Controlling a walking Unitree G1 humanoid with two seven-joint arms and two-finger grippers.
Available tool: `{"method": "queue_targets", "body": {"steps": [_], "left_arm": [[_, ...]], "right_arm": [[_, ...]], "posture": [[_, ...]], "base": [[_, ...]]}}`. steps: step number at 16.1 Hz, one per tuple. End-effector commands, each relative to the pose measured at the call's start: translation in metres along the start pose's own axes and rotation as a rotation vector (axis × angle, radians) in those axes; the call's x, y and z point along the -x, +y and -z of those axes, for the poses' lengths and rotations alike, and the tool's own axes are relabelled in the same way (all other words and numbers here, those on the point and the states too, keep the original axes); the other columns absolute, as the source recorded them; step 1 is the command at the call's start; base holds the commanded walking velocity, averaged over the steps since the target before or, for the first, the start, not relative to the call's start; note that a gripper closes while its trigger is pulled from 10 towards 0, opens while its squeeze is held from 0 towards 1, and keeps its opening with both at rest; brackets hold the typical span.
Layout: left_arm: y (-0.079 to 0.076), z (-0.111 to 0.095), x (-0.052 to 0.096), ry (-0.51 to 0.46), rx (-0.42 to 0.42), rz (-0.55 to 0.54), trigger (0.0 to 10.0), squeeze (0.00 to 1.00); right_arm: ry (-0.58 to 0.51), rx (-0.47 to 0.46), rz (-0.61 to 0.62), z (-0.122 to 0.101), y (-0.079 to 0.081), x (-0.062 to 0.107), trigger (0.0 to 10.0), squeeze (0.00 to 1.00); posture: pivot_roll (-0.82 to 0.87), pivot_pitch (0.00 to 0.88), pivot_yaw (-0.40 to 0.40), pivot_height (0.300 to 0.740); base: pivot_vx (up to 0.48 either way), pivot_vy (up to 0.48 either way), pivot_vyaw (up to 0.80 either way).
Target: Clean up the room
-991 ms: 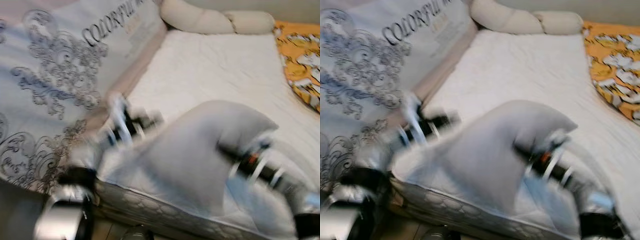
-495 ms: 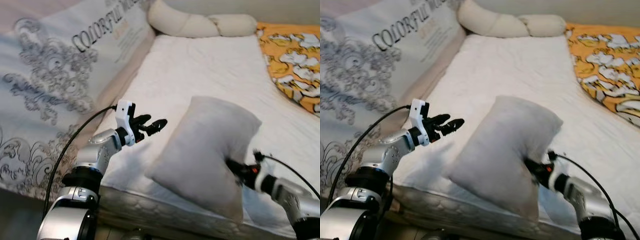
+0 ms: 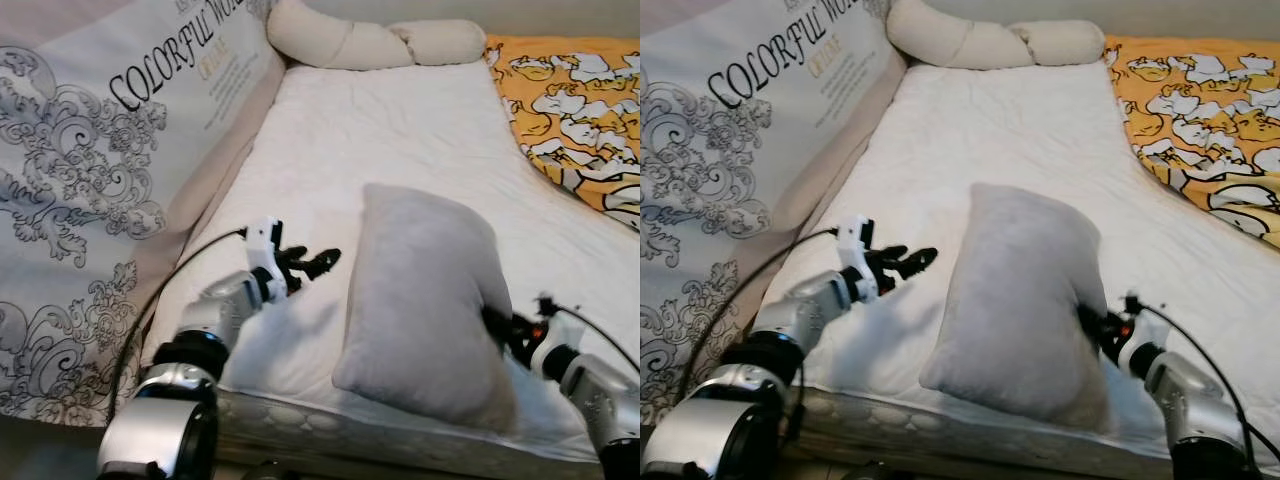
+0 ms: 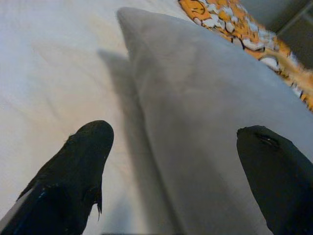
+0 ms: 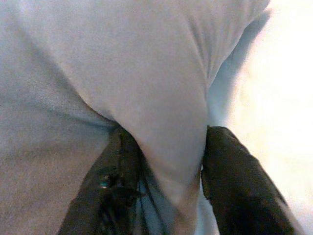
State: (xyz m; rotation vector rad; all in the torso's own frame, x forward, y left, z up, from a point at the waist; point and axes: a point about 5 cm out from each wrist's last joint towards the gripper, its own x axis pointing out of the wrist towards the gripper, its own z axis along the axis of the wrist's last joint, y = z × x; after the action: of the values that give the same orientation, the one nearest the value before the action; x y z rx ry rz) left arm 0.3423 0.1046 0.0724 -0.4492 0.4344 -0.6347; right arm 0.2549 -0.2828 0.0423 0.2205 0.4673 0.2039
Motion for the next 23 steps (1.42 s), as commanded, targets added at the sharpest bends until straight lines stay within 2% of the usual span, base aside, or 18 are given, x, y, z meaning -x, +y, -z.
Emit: {"method": "queue_targets", "body": {"steps": [1,3,6,9,10,12,13,14,15,16,17,19,20,21,22,23], "left_arm": [[-0.003,-0.002,-0.005,-0.030,0.122,0.000,10.0,1.00],[-0.012,0.003,-0.013,-0.030,0.252,0.018,10.0,1.00],[-0.017,0.024,-0.019,0.034,0.297,-0.020,10.0,1.00],[-0.012,0.035,-0.015,0.039,0.351,-0.069,10.0,1.00],[-0.009,0.044,-0.012,0.075,0.377,-0.086,10.0,1.00],[-0.011,0.051,-0.011,0.106,0.384,-0.075,10.0,1.00],[-0.016,0.065,-0.011,0.164,0.393,-0.049,10.0,1.00],[-0.022,0.068,-0.012,0.169,0.430,-0.010,10.0,1.00],[-0.026,0.068,-0.014,0.159,0.472,0.025,10.0,0.94],[-0.035,0.067,-0.018,0.152,0.531,0.095,10.0,0.27],[-0.044,0.068,-0.020,0.169,0.550,0.157,10.0,0.00],[-0.059,0.076,-0.023,0.232,0.510,0.264,10.0,0.00],[-0.063,0.082,-0.023,0.263,0.440,0.283,0.0,0.00],[-0.064,0.084,-0.023,0.273,0.419,0.291,0.0,0.00],[-0.064,0.086,-0.023,0.285,0.391,0.300,0.0,0.00],[-0.063,0.086,-0.022,0.285,0.367,0.293,0.0,0.00]], "right_arm": [[-0.032,0.000,-0.004,-0.009,-0.001,0.003,10.0,1.00],[-0.021,0.008,-0.048,-0.008,0.005,0.001,10.0,1.00],[-0.012,0.010,-0.131,-0.005,0.021,-0.002,10.0,1.00],[-0.002,0.010,-0.156,-0.004,0.029,-0.006,10.0,1.00],[0.003,0.007,-0.170,-0.003,0.032,-0.006,10.0,1.00],[0.005,0.004,-0.175,-0.003,0.034,-0.006,10.0,1.00],[0.010,0.002,-0.184,-0.002,0.036,-0.006,10.0,1.00],[0.013,0.002,-0.190,-0.001,0.037,-0.006,10.0,1.00],[0.015,0.001,-0.194,0.000,0.038,-0.005,10.0,1.00],[0.020,0.002,-0.200,0.000,0.040,-0.005,10.0,1.00],[0.023,0.001,-0.207,0.000,0.041,-0.005,10.0,1.00],[0.035,0.006,-0.216,0.001,0.043,-0.005,10.0,1.00],[0.039,-0.006,-0.245,0.002,0.046,-0.004,10.0,1.00],[0.040,-0.010,-0.260,0.002,0.048,-0.004,9.2,0.78],[0.045,-0.017,-0.274,0.003,0.050,-0.004,0.0,0.00],[0.048,-0.020,-0.282,0.004,0.051,-0.004,0.0,0.00]], "posture": [[-0.07,0.000,0.097,0.740],[-0.08,0.000,0.101,0.740],[-0.08,0.000,0.099,0.740],[-0.08,0.000,0.096,0.740],[-0.08,0.000,0.096,0.740],[-0.08,0.000,0.100,0.740],[-0.09,0.000,0.106,0.740],[-0.09,0.000,0.108,0.740],[-0.10,0.000,0.112,0.740],[-0.10,0.000,0.114,0.740],[-0.11,0.000,0.114,0.740],[-0.11,0.000,0.115,0.740],[-0.11,0.000,0.117,0.740],[-0.11,0.000,0.117,0.740],[-0.11,0.000,0.118,0.740],[-0.11,0.000,0.117,0.740]], "base": [[0.000,0.000,0.00],[0.000,0.000,0.00],[0.000,0.000,0.00],[0.000,0.000,0.00],[0.000,0.000,0.00],[0.000,0.000,0.00],[0.000,0.000,0.00],[0.000,0.000,0.00],[0.000,0.000,0.00],[0.000,0.000,0.00],[0.000,0.000,0.00],[0.000,0.000,0.00],[0.000,0.000,0.00],[0.000,0.000,0.00],[0.000,0.000,0.00],[0.000,0.000,0.00]]}}
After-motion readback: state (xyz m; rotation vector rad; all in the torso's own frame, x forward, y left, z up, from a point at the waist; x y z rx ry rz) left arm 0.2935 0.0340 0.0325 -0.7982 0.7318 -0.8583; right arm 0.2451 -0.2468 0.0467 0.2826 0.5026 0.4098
